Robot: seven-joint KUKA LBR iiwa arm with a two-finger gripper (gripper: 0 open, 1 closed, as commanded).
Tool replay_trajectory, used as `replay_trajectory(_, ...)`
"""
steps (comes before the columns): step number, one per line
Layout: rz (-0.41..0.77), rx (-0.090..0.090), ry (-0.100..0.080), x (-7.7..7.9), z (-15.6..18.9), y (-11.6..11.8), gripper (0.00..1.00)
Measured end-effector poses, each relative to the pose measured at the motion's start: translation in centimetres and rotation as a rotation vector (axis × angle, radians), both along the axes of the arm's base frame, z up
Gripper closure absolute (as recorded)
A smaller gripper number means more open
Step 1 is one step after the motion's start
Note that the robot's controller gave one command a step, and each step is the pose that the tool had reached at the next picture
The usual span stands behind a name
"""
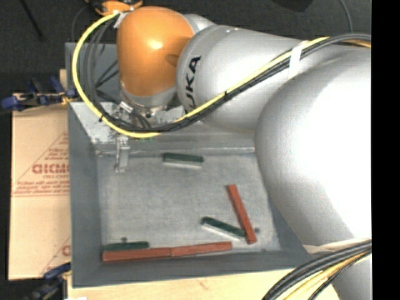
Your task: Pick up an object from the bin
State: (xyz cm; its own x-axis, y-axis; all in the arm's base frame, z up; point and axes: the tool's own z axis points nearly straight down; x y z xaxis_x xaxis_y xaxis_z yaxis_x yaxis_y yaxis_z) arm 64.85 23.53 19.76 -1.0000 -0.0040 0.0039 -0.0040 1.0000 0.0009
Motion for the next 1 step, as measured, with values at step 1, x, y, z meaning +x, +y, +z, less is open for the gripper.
replay_trajectory(1,-0.004,0.002,-0.008,0.21,0.53,-0.11,0.00)
